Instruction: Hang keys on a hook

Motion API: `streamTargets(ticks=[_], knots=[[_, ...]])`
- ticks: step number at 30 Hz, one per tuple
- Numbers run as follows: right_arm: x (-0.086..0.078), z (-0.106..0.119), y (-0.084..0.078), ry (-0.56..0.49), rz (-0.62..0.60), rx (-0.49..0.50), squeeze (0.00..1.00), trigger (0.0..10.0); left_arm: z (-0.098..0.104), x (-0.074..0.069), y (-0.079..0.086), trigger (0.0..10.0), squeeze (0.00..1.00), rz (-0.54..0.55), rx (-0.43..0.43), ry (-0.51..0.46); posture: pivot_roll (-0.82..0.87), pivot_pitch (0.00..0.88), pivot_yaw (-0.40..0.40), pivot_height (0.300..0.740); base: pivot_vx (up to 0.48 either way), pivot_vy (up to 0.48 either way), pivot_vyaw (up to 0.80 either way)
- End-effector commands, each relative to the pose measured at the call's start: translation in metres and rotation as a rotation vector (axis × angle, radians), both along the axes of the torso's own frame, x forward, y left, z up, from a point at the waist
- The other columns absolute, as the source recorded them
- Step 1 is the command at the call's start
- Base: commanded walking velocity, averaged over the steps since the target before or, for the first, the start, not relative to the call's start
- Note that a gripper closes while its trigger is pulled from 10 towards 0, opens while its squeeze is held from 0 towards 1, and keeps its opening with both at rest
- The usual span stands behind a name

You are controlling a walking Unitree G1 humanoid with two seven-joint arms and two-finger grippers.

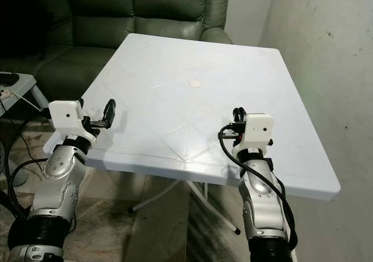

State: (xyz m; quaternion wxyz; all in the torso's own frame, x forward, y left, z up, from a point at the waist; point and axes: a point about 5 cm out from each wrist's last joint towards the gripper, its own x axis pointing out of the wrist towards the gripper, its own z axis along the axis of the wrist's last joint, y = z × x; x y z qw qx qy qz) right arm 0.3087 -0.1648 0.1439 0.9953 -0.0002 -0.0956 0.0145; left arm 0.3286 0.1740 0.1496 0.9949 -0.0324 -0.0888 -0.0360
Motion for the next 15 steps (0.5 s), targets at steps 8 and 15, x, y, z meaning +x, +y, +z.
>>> streamTargets(ticks=[8,15], knots=[[0.0033,0.0044,0.0015,-0.016,0.004,-0.005,0.0,10.0,0.0039,0.0033,0.0025,10.0,0.0,0.003,0.004,-0.012,-0.03,0.0,-0.01,0.74,0.0,0.0,0.0],[0.0041,0.0037,0.001,-0.003,-0.008,-0.001,0.0,10.0,0.0037,0.0043,0.0023,10.0,0.0,0.004,0.003,-0.009,-0.03,0.0,-0.009,0.74,0.0,0.0,-0.2]])
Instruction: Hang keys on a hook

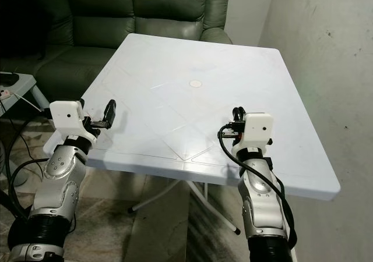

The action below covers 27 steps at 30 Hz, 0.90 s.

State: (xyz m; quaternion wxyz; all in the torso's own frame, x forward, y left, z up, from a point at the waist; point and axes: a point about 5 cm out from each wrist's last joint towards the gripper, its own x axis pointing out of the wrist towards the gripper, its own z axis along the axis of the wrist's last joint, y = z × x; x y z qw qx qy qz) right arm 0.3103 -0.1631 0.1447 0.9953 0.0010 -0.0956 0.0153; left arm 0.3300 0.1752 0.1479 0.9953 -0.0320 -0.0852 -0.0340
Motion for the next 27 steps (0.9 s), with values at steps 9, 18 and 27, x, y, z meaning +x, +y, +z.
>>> streamTargets(ticks=[9,18,27], knots=[[0.0037,0.0029,-0.0029,0.003,-0.02,-0.005,0.0,10.0,0.0041,0.0043,0.0015,10.0,0.0,0.01,-0.007,-0.006,-0.04,0.0,-0.011,0.74,0.0,0.0,-0.78],[0.0036,0.0034,-0.0035,0.003,-0.022,-0.008,0.0,10.0,0.0031,0.0049,0.0013,10.0,0.0,0.009,-0.018,0.004,-0.04,0.0,-0.012,0.74,0.0,0.089,-0.77],[0.0041,0.0033,-0.0033,0.004,-0.022,-0.007,0.0,10.0,0.0053,0.0049,0.0013,10.0,0.0,0.011,-0.006,-0.013,-0.04,0.0,-0.012,0.74,0.0,0.155,-0.77]])
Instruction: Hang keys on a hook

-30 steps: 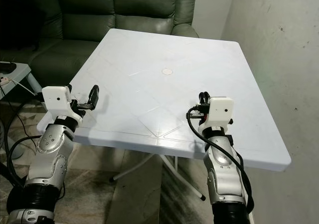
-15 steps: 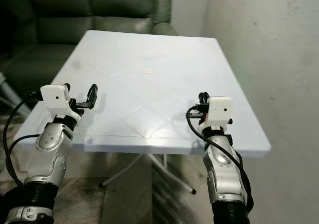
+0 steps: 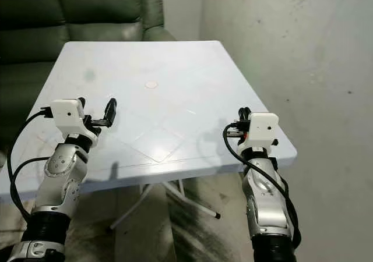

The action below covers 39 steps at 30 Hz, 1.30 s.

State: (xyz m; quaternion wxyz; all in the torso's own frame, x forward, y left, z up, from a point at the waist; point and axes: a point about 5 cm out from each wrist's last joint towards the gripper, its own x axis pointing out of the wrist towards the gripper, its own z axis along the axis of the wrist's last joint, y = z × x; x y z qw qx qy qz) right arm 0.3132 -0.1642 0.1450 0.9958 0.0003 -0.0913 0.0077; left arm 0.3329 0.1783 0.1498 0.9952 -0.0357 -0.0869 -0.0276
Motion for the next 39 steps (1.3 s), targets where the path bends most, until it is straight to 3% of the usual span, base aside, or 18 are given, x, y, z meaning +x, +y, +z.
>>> streamTargets(ticks=[1,19,24,30,39], knots=[[0.0014,0.0029,-0.0021,-0.005,-0.007,-0.006,0.0,10.0,0.0035,0.002,-0.0019,10.0,0.0,-0.001,0.003,-0.011,-0.04,0.0,-0.012,0.74,0.0,0.0,-0.77],[0.001,0.0021,0.0001,-0.002,-0.001,-0.006,0.0,10.0,0.0012,-0.0003,-0.0019,10.0,0.0,-0.031,0.052,-0.004,-0.04,0.0,-0.009,0.74,0.0,0.0,-0.77],[-0.0002,0.0013,0.0003,-0.001,-0.001,-0.007,0.0,10.0,0.0018,0.0011,-0.0031,10.0,0.0,-0.035,0.041,-0.005,-0.04,0.0,-0.007,0.74,0.0,-0.419,-0.77],[-0.0009,0.0003,0.0002,0.003,0.001,-0.01,0.0,10.0,0.0026,0.0016,-0.0041,10.0,0.0,-0.005,0.037,-0.012,-0.04,0.0,-0.007,0.74,0.0,0.0,-0.77],[-0.0014,-0.0001,0.0005,0.005,0.004,-0.013,0.0,10.0,0.0018,0.0026,-0.0043,10.0,0.0,-0.027,-0.035,0.019,-0.04,0.0,-0.007,0.74,0.0,0.0,-0.77]])
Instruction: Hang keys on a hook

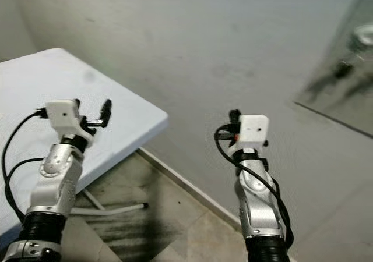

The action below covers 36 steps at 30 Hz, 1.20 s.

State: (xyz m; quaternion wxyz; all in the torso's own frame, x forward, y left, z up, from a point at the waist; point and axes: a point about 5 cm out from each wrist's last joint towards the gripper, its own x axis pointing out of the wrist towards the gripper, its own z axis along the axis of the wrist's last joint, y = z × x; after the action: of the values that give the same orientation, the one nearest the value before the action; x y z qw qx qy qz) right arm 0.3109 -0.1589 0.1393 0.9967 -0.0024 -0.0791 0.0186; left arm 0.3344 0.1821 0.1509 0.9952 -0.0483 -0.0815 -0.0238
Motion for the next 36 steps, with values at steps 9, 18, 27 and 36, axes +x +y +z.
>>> streamTargets(ticks=[9,18,27,36], knots=[[0.001,0.005,-0.005,-0.019,-0.02,-0.004,0.0,10.0,0.002,0.005,-0.008,10.0,0.0,-0.002,0.032,0.026,-0.04,0.0,-0.004,0.74,0.0,0.0,-0.77],[0.0,0.005,-0.005,-0.018,-0.024,0.0,0.0,10.0,0.002,0.005,-0.011,10.0,0.0,-0.009,0.036,0.029,-0.05,0.0,0.001,0.74,0.0,0.0,-0.77],[-0.001,0.004,-0.006,-0.015,-0.038,-0.002,0.0,10.0,0.0,0.003,-0.021,10.0,0.0,-0.037,0.032,0.039,-0.05,0.0,0.008,0.74,0.0,0.0,-0.75],[0.0,-0.003,-0.009,0.047,-0.131,0.023,0.0,10.0,-0.001,0.002,-0.031,10.0,0.0,-0.078,0.026,0.046,-0.06,0.0,0.02,0.74,0.0,0.0,-0.08]])
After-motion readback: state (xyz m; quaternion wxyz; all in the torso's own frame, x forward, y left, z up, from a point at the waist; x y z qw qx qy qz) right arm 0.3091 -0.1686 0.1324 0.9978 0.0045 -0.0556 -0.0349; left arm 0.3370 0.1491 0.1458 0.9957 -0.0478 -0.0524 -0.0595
